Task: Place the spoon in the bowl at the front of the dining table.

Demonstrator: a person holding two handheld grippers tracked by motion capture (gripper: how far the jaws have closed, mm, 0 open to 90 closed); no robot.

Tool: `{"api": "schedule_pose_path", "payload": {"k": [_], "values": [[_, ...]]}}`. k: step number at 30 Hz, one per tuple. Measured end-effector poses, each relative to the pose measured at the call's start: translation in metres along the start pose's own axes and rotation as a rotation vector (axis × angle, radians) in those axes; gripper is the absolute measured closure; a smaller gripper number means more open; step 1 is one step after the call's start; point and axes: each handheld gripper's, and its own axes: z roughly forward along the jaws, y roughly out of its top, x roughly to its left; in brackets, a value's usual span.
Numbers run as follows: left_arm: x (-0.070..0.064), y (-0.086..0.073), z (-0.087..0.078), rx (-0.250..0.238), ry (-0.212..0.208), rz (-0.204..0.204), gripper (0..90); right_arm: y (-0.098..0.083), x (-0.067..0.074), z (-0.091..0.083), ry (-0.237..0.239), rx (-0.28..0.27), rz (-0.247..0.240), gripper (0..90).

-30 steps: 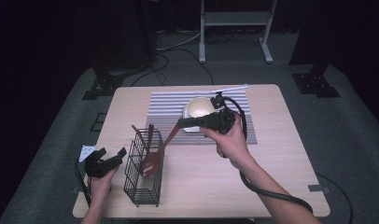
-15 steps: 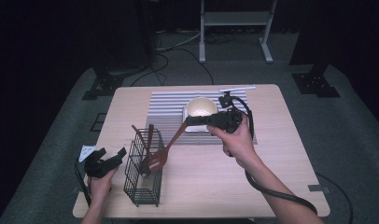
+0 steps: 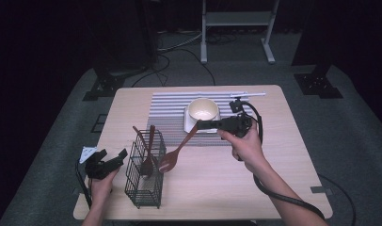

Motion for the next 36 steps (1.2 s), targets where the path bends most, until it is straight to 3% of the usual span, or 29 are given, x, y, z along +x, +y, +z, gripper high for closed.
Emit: {"api": "schedule_pose_path", "payload": {"k": [10, 21, 36], "values": [[0.0, 0.0, 0.0, 0.001, 0.001, 0.004, 2.2, -0.01, -0.02, -0.01, -0.023, -0.006, 0.035, 83.4], [0.0, 0.0, 0.0, -0.001, 0.002, 0.003, 2.2, -0.026, -0.051, -0.025, -0.069, -0.015, 0.09, 83.4], [0.0, 0.0, 0.0, 0.002, 0.004, 0.007, 2.3, -0.03, -0.074, -0.036, -0.125, -0.041, 0.126, 83.4]]}}
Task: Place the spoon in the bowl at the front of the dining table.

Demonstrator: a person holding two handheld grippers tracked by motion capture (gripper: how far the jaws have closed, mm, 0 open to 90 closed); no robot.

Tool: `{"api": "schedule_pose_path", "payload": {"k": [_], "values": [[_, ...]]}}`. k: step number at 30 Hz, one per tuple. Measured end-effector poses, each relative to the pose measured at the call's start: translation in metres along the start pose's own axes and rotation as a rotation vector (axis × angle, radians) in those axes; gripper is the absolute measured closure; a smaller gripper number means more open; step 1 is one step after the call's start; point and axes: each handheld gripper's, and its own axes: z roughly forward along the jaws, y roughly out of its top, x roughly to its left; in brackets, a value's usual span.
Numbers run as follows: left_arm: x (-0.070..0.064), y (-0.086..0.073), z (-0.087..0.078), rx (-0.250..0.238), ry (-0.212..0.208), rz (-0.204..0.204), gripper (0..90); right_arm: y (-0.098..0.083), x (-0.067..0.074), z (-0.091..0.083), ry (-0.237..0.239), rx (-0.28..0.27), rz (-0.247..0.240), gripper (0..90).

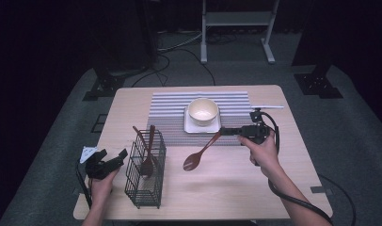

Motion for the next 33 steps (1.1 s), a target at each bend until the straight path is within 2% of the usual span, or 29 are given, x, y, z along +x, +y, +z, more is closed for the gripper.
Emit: {"api": "schedule_pose_path", "payload": {"k": [8, 33], "values": [[0.0, 0.0, 0.0, 0.0, -0.001, -0.001, 2.3, 0.007, -0.006, -0.002, -0.036, -0.015, -0.002, 83.3], [0.001, 0.0, -0.001, -0.002, -0.005, -0.011, 2.2, 0.029, -0.02, 0.005, -0.092, -0.063, 0.007, 83.4]]}}
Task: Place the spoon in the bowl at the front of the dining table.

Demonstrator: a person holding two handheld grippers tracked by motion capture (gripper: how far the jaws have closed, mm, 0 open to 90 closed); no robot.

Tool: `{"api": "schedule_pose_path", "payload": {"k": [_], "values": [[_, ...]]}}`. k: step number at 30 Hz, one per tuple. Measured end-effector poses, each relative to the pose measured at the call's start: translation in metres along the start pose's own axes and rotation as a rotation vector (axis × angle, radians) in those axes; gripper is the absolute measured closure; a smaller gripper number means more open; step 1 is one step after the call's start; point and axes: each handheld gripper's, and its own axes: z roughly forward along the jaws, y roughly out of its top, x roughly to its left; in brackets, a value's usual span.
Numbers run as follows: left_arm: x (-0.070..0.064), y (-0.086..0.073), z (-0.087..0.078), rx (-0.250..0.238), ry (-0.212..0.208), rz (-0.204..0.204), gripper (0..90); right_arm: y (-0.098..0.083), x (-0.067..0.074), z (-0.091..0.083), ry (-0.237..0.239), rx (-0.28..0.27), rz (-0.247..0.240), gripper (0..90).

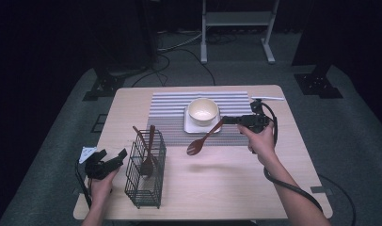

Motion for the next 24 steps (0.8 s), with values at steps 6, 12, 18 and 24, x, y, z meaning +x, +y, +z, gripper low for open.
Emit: {"api": "schedule_pose_path", "payload": {"k": [6, 12, 18, 24], "values": [[0.0, 0.0, 0.0, -0.002, -0.001, -0.002, 2.2, 0.005, -0.002, 0.004, -0.012, -0.008, 0.001, 83.3], [0.001, 0.0, 0.0, -0.003, -0.003, -0.006, 2.3, 0.011, -0.006, 0.006, -0.026, -0.019, 0.006, 83.3], [0.001, 0.0, 0.0, -0.003, -0.005, -0.01, 2.2, 0.016, -0.01, 0.008, -0.034, -0.031, 0.011, 83.4], [0.001, 0.0, 0.0, -0.003, -0.005, -0.01, 2.2, 0.021, -0.013, 0.008, -0.046, -0.041, 0.018, 83.4]]}}
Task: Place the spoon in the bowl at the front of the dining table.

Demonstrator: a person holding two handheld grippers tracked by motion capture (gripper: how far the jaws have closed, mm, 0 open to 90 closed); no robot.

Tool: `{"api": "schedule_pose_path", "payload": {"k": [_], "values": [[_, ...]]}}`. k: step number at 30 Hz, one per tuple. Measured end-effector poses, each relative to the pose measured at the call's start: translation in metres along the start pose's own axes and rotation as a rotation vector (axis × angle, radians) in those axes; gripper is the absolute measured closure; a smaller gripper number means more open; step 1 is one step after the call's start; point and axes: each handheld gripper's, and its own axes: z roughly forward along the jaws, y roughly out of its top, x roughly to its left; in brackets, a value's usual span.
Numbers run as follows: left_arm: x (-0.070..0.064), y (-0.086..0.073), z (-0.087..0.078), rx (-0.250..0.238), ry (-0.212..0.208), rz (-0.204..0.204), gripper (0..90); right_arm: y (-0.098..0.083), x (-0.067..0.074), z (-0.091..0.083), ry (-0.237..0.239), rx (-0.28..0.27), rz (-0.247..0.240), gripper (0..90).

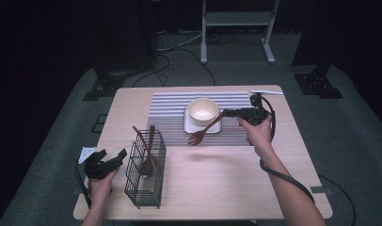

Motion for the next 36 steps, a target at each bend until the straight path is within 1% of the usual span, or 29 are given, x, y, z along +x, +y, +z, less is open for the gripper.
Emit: {"api": "schedule_pose_path", "payload": {"k": [11, 14, 16, 21, 28, 30, 36], "values": [[0.001, 0.0, 0.0, -0.001, -0.001, -0.003, 2.3, 0.011, -0.004, -0.001, -0.023, -0.019, 0.009, 83.4], [0.001, 0.0, 0.0, -0.002, -0.002, -0.003, 2.3, 0.015, -0.003, -0.003, -0.037, -0.044, 0.004, 83.4], [0.001, 0.0, 0.0, -0.001, -0.003, -0.001, 2.2, 0.018, -0.003, -0.003, -0.033, -0.054, 0.01, 83.4], [0.0, 0.0, 0.0, -0.003, -0.003, -0.001, 2.2, 0.022, -0.004, -0.003, -0.049, -0.06, 0.01, 83.4], [0.0, 0.0, 0.0, -0.002, -0.003, -0.001, 2.3, 0.025, -0.008, -0.001, -0.055, -0.065, 0.02, 83.4], [0.001, 0.0, 0.0, -0.002, -0.003, -0.002, 2.3, 0.026, -0.01, 0.0, -0.059, -0.071, 0.03, 83.4], [0.001, 0.0, 0.0, -0.002, -0.004, -0.004, 2.2, 0.029, -0.014, 0.0, -0.053, -0.089, 0.045, 83.4]]}}
